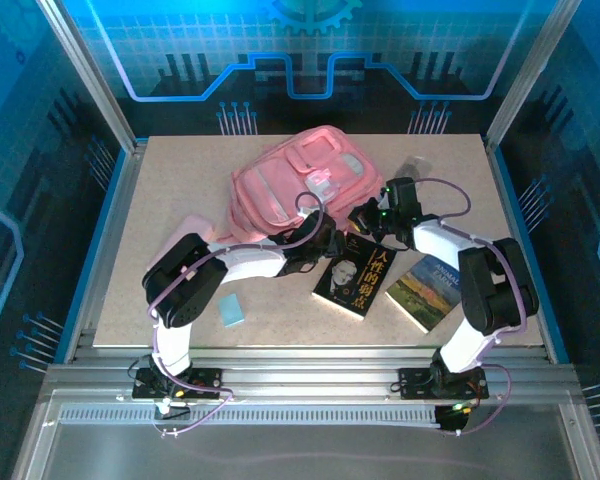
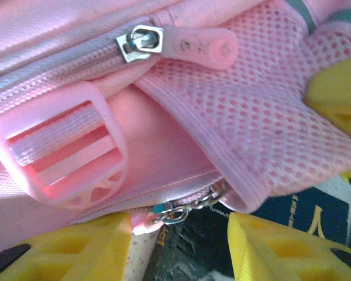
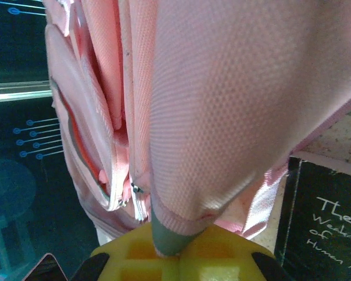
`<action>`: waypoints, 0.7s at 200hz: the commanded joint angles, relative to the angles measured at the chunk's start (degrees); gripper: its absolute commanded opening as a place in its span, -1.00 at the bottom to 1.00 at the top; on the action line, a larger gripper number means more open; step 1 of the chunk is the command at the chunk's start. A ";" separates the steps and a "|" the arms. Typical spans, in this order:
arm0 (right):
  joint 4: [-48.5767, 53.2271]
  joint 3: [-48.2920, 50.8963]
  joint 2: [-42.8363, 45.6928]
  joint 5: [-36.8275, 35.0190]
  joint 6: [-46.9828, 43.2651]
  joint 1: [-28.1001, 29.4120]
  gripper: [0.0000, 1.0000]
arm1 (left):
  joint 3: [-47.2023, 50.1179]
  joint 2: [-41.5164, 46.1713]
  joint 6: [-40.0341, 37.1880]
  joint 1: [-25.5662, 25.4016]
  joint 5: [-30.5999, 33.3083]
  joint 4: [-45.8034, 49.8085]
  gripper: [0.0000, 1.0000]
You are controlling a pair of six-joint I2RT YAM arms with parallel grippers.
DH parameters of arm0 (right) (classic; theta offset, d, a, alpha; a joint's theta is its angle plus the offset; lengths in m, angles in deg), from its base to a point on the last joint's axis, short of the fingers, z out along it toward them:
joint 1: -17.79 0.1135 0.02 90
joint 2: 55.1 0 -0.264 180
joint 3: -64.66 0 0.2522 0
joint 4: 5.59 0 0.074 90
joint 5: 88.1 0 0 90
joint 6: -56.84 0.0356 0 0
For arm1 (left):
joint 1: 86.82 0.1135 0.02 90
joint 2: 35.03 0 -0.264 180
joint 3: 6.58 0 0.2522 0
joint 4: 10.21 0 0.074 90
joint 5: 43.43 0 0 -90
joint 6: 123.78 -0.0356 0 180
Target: Pack books, pencil case, and school supplies into a backpack
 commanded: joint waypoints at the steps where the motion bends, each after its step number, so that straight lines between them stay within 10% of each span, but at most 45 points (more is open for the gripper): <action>1: -4.60 1.61 4.27 4.20 3.13 0.86 -1.00 | -1.00 -2.37 -0.29 1.07 12.38 3.24 -0.03; 76: -5.49 2.91 5.53 4.85 3.90 0.92 -1.00 | -2.02 -4.10 -6.40 1.40 17.82 3.60 -0.23; 120: -4.81 1.80 4.15 5.86 2.51 -0.61 -1.00 | 2.88 -0.07 -10.93 2.89 7.60 -0.50 -0.24; 140: -3.38 -0.12 3.21 6.86 1.13 -1.51 -1.00 | 4.35 2.54 -13.03 4.05 0.03 0.28 0.06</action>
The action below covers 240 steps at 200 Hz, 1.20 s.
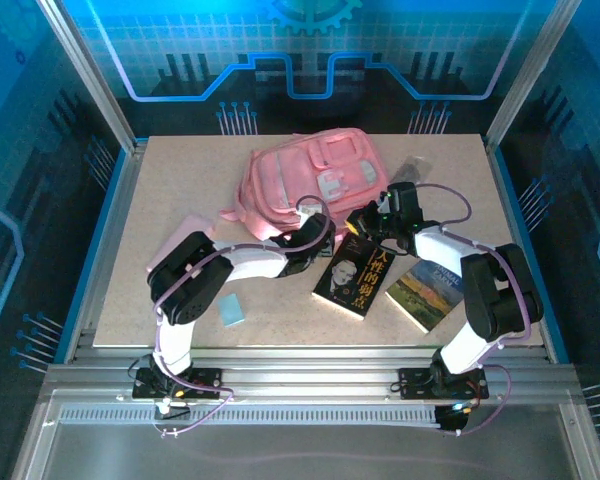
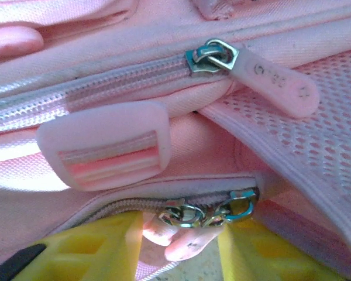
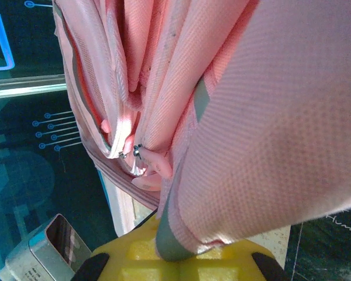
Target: Pack books, pencil case, and school supplies into a backpack
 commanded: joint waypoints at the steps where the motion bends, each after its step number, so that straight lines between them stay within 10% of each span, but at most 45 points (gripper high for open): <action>1: -0.33 -3.28 1.21 4.45 -1.90 -1.90 -1.00 | 2.90 3.78 -4.15 3.10 -6.70 1.94 0.08; 49: 2.24 -7.35 0.25 6.73 -2.49 -2.41 -1.00 | 6.02 4.81 -10.29 6.25 -12.50 4.64 0.35; 117: 3.08 -7.27 1.32 6.39 -1.84 -2.15 -1.00 | 2.01 2.14 -16.78 7.54 -10.15 7.70 -0.30; 175: 2.54 -7.73 1.58 6.62 -0.78 -0.91 -1.00 | -2.36 -1.48 -16.45 8.64 -9.53 6.99 0.07; 240: 1.35 -6.01 3.08 7.39 -0.11 -1.57 -1.00 | -6.82 -3.95 -16.36 10.15 -2.72 9.86 -0.86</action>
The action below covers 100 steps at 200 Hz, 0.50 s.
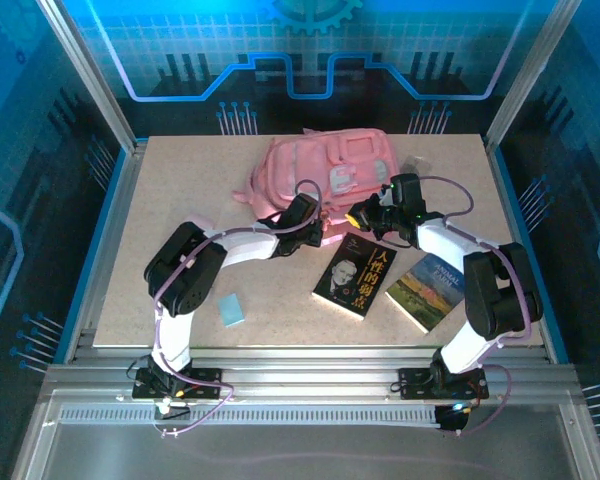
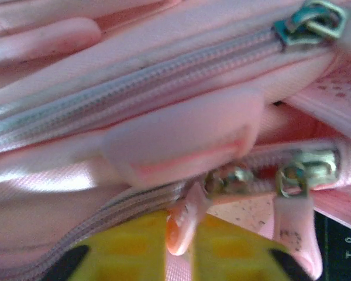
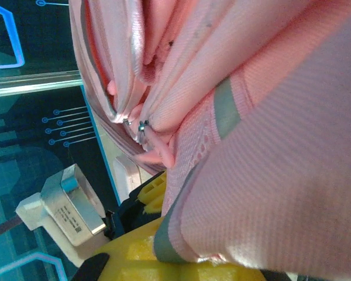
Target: Pack books, pencil case, and school supplies into a backpack
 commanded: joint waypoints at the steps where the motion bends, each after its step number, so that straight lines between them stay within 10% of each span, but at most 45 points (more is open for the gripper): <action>1: -2.89 -1.59 3.49 4.88 0.42 -0.39 -1.00 | -0.91 -1.49 -0.50 2.97 5.77 3.64 -0.86; 100: 1.40 -3.72 -0.02 2.87 -6.69 -7.35 -1.00 | 12.09 11.99 -2.03 9.01 -10.76 11.22 -1.00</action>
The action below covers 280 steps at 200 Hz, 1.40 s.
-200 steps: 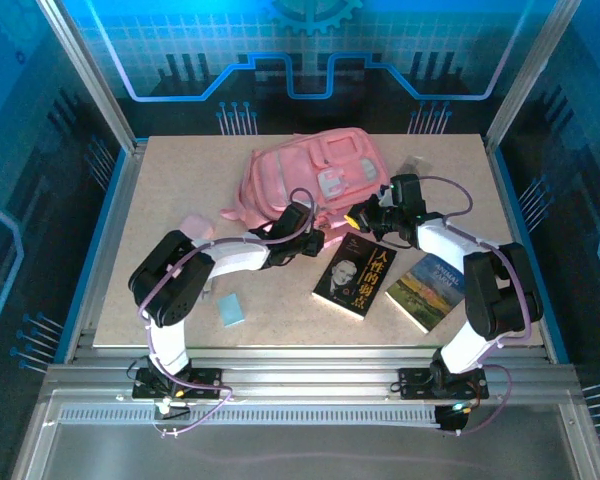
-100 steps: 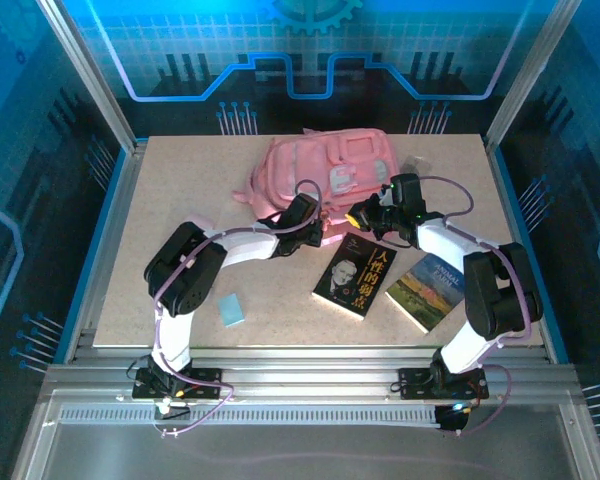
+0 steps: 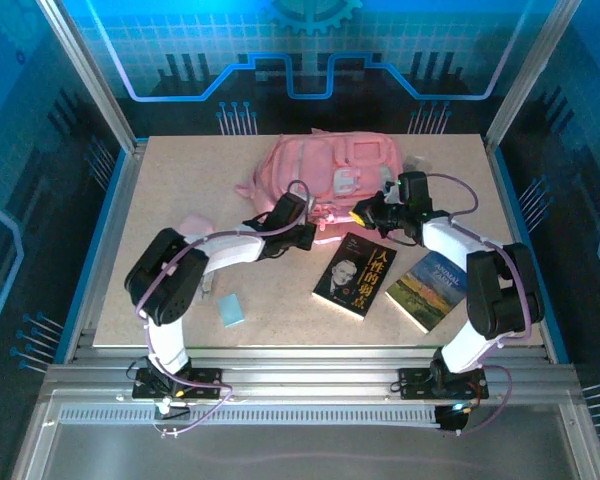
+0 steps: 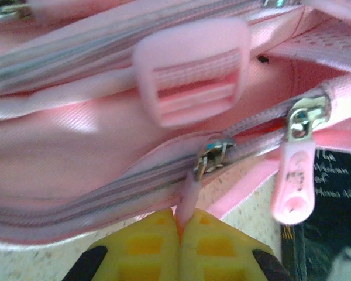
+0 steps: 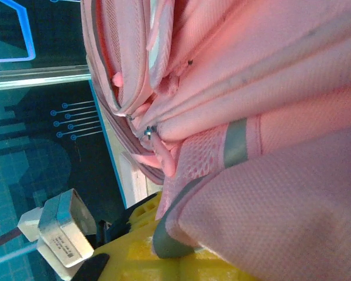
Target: Pack books, pencil case, and school supplies into a backpack
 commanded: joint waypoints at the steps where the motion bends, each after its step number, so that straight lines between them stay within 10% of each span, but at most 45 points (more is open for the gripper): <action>1: 0.64 -3.32 0.09 -0.96 -3.29 -4.30 -1.00 | 5.02 3.72 2.17 6.28 -2.49 10.36 -1.00; 111: 6.77 -10.38 -6.27 -2.18 -10.34 -3.11 -1.00 | 9.71 13.67 2.62 14.48 -23.01 14.20 -1.00; 178: 6.63 -8.52 -4.62 -0.77 -9.64 -0.38 -1.00 | 9.57 13.44 14.55 9.05 -20.22 4.70 -1.00; 203: 12.94 -7.30 -3.15 -3.07 -13.89 0.45 -0.49 | 8.77 12.00 25.60 7.51 -18.32 -1.08 -0.14; 229: 16.60 -4.06 1.07 -7.94 -17.06 -0.09 0.00 | 3.63 10.15 23.99 4.84 -13.36 0.79 0.03; 280: 21.81 -7.84 3.97 -10.87 -21.32 5.74 0.03 | 0.21 10.03 20.39 5.41 -1.04 5.26 0.39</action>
